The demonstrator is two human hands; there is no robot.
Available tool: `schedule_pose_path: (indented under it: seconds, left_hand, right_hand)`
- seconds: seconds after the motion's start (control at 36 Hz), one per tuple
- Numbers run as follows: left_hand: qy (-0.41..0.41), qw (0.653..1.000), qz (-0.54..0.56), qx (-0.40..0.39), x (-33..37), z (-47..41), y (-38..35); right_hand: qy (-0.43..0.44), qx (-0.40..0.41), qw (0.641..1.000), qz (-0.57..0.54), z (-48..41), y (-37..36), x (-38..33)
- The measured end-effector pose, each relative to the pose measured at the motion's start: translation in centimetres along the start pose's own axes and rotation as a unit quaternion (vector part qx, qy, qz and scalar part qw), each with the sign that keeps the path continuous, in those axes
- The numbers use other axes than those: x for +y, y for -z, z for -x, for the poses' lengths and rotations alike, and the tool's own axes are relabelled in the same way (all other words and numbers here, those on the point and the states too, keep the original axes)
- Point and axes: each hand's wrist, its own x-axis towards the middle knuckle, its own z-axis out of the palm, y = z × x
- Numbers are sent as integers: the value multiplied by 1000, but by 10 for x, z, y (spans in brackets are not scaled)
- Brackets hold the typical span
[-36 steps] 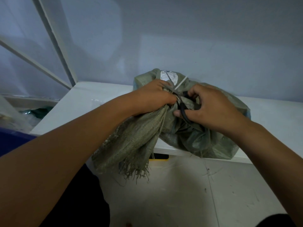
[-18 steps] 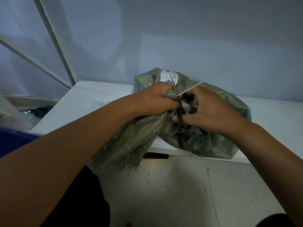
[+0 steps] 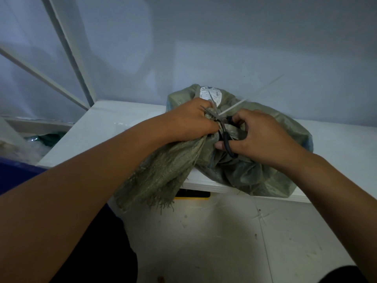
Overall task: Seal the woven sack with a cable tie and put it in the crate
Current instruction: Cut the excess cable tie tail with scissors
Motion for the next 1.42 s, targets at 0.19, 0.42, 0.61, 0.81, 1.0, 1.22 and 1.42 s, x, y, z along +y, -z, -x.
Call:
schedule_pose_path:
  seconds: [0.19,0.42,0.61,0.81,1.0,1.22,1.42]
  left_hand:
    - [-1,1000,-2,-6,0,0,0]
    - [5,1000,-6,-3,1,0,4]
    - [6,1000,5,2,2,1,5]
    - [10,1000,17,8,2,1,7]
    - [17,999,30,7,1,3,7]
    - [8,1000,19,-4,1,2,3]
    - [6,1000,18,-5,-4,-2,9]
  right_hand:
    - [-1,-1,1000,-17,-1,0,1]
    - [-9,15,998,-54,-1,2,2]
    - [-7,24,997,-69,-3,2,4]
    - [-15,33,997,-74,-4,2,8]
    - [-21,17,997,-75,-4,2,6]
    - [-31,-12,997,-62,-1,1,-3]
    - [-33,2,996,-78,-3,4,-2]
